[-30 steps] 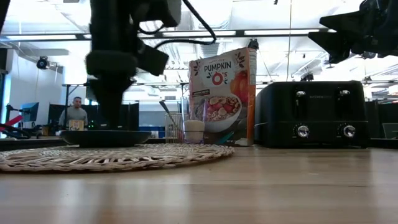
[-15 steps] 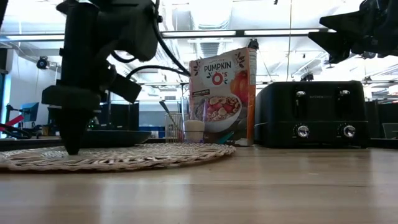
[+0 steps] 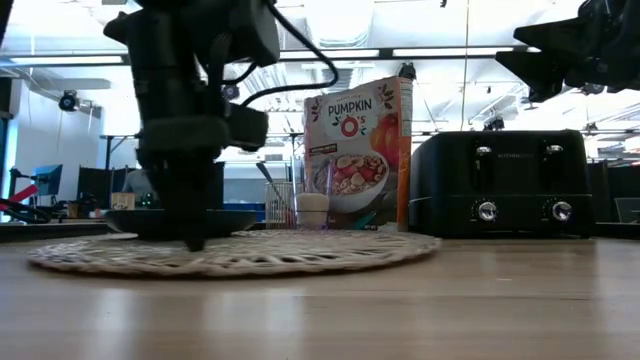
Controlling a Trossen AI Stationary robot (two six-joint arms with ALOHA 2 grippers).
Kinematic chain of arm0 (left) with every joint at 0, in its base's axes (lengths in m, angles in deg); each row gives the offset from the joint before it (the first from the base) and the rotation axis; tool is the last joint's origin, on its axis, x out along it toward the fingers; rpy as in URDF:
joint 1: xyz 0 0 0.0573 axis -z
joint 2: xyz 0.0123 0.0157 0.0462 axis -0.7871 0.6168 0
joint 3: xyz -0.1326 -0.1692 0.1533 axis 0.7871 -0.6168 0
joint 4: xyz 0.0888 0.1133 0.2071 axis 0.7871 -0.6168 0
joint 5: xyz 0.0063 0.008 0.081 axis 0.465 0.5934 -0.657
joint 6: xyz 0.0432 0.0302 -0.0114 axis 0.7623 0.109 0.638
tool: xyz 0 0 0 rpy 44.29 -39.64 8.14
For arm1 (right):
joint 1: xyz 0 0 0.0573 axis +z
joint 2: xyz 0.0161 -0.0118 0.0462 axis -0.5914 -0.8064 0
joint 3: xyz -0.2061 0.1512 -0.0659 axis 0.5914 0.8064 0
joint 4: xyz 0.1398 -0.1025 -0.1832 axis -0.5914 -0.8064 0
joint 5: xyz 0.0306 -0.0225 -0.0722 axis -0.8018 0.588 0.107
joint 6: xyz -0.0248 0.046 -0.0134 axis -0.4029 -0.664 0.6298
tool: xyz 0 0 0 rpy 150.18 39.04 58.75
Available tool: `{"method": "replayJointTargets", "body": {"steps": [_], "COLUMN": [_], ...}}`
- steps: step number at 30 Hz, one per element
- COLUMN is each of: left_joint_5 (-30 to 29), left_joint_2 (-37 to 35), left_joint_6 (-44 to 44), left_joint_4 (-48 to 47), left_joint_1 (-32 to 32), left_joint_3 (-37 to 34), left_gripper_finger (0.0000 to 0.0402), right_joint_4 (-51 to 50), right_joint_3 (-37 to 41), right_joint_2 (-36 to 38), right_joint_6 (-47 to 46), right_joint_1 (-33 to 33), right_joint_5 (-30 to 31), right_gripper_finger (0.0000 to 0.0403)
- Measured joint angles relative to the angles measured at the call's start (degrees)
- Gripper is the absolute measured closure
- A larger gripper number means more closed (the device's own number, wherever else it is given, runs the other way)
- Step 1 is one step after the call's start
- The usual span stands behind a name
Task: Arrange a breakfast setting
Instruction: Move the brown placemat to the center of the table
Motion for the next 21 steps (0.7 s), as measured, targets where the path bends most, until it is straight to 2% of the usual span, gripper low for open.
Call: {"method": "replayJointTargets", "body": {"steps": [13,21], "left_joint_5": [1.0,1.2], "left_joint_2": [0.3,0.2], "left_joint_6": [0.9,1.8], "left_joint_4": [9.3,11.4], "left_joint_1": [-0.4,-0.7], "left_joint_3": [-0.2,-0.2], "left_gripper_finger": [0.0239,0.0239], "right_joint_4": [0.0,0.0], "right_joint_3": [0.0,0.0], "right_joint_2": [0.0,0.0], "right_joint_6": [0.0,0.0], "right_joint_1": [0.0,0.0], "right_joint_5": [0.0,0.0], "right_gripper_finger": [0.0142,0.0142]}}
